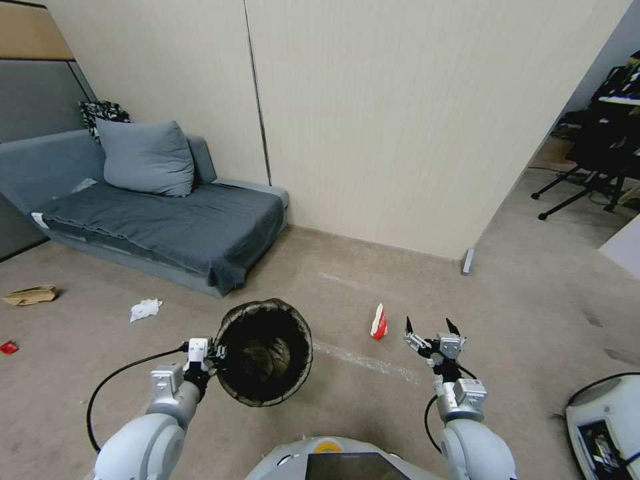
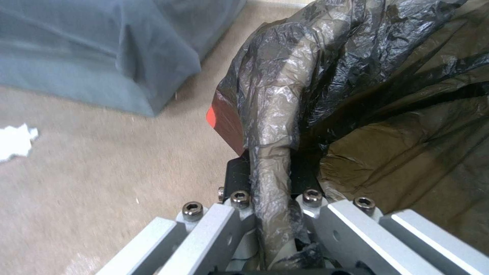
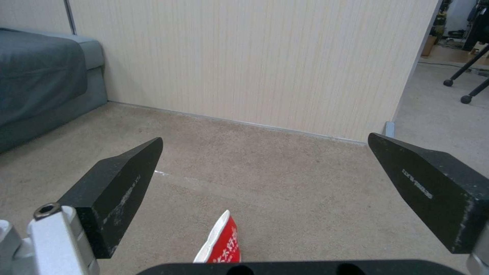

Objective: Pick up the trash bin, then pick up the garbage from the floor and place it into the trash bin.

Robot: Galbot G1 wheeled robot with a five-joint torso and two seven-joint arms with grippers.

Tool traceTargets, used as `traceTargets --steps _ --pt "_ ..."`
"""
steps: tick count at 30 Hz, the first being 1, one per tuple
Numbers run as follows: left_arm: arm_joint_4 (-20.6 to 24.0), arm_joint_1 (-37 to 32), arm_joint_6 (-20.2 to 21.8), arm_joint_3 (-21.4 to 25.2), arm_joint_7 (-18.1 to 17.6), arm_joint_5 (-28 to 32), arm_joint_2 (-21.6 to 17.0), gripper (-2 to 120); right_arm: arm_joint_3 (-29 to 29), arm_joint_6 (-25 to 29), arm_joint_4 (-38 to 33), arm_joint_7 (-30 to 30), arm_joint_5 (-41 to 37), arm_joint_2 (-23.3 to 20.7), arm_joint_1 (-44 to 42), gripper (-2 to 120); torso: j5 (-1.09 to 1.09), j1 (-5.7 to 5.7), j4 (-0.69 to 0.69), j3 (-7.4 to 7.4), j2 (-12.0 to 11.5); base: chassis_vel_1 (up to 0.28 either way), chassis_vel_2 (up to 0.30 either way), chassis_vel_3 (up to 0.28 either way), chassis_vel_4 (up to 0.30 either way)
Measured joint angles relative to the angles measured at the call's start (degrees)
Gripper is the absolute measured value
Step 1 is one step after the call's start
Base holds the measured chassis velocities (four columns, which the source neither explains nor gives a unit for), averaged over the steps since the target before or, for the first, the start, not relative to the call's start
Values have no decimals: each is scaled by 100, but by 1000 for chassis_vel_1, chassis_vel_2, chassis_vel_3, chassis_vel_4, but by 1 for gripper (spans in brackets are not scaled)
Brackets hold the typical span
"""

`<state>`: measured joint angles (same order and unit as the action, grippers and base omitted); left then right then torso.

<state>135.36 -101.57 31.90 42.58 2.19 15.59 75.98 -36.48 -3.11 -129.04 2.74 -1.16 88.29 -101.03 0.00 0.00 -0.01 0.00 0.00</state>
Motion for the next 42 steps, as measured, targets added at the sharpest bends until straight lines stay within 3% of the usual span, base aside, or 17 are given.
traceTargets --steps 19,42 --pt "197 -372 -171 -166 13 -271 137 1 -68 -156 -151 1 -93 -187 64 100 0 0 2 0 0 0 0 0 0" --pt "164 13 -114 -438 -58 -424 192 1 -18 -265 -206 -141 0 -151 134 100 0 0 0 0 0 0 0 0 0"
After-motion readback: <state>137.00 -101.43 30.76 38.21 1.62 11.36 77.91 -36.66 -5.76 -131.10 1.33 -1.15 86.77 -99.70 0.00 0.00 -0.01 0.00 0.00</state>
